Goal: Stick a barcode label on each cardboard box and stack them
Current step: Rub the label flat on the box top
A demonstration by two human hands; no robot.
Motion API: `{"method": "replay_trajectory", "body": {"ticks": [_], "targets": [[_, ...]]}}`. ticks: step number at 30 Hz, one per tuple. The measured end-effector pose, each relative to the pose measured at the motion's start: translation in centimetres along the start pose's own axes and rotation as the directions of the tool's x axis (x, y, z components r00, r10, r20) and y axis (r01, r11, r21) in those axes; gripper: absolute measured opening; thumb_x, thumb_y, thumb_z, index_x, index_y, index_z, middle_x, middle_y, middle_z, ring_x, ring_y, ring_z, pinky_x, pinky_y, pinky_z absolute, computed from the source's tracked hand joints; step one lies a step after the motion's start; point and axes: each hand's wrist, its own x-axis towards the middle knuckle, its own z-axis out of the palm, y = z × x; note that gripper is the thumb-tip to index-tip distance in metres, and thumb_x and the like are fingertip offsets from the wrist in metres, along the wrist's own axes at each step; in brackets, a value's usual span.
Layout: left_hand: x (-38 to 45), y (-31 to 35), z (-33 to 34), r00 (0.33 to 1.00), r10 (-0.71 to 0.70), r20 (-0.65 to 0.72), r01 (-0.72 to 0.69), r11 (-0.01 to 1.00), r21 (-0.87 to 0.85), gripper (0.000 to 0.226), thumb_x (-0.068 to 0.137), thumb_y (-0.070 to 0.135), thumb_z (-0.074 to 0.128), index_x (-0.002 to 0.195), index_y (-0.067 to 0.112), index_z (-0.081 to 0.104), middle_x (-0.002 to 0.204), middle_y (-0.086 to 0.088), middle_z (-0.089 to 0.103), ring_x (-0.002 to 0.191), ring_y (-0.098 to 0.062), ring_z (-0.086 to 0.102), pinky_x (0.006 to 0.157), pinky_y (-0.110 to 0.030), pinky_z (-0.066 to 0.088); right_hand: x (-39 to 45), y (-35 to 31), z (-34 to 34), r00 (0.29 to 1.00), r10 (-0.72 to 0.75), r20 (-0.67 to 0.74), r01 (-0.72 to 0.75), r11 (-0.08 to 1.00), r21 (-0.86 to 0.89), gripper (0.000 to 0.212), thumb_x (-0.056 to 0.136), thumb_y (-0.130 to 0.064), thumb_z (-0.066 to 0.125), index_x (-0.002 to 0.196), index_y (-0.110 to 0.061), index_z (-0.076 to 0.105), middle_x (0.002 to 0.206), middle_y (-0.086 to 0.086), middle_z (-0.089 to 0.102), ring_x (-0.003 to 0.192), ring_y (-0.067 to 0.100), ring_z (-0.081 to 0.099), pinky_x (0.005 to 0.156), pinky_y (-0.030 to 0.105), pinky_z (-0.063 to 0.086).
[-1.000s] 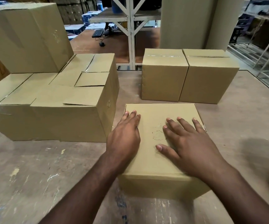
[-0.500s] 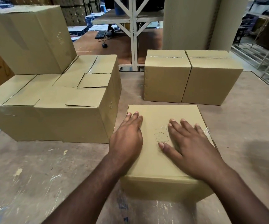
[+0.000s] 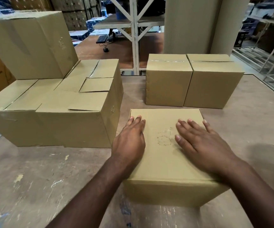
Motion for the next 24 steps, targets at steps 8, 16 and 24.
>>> {"method": "replay_trajectory", "body": {"ticks": [8, 16, 24], "targets": [[0.1, -0.2, 0.3, 1.0, 0.005, 0.002, -0.005, 1.0, -0.006, 0.051, 0.104, 0.015, 0.035, 0.151, 0.03, 0.045, 0.163, 0.018, 0.032, 0.153, -0.002, 0.018, 0.123, -0.033, 0.029, -0.8, -0.9, 0.1, 0.974, -0.133, -0.183, 0.148, 0.986, 0.071, 0.056, 0.103, -0.064, 0.022, 0.144, -0.047, 0.055, 0.152, -0.034, 0.045, 0.148, -0.006, 0.034, 0.117, 0.031, 0.039], [0.2, -0.2, 0.2, 1.0, -0.006, 0.001, 0.006, 1.0, -0.005, 0.05, 0.105, 0.017, 0.034, 0.152, 0.029, 0.045, 0.162, 0.017, 0.033, 0.153, -0.002, 0.019, 0.123, -0.034, 0.028, 1.8, 0.1, 0.7, 0.945, -0.152, -0.289, 0.117, 0.984, -0.135, 0.049, 0.101, -0.04, 0.035, 0.144, -0.035, 0.057, 0.136, -0.009, 0.065, 0.119, 0.024, 0.06, 0.088, 0.041, 0.055], [-0.2, 0.5, -0.4, 1.0, -0.008, -0.015, 0.008, 1.0, -0.009, 0.049, 0.105, 0.017, 0.034, 0.151, 0.03, 0.046, 0.162, 0.018, 0.033, 0.153, -0.001, 0.018, 0.121, -0.028, 0.027, 1.2, 0.7, 1.6, 0.883, -0.238, -0.406, 0.238, 0.97, -0.05, 0.035, 0.102, -0.039, 0.045, 0.117, -0.028, 0.075, 0.116, -0.013, 0.067, 0.104, 0.02, 0.062, 0.077, 0.041, 0.054]]}}
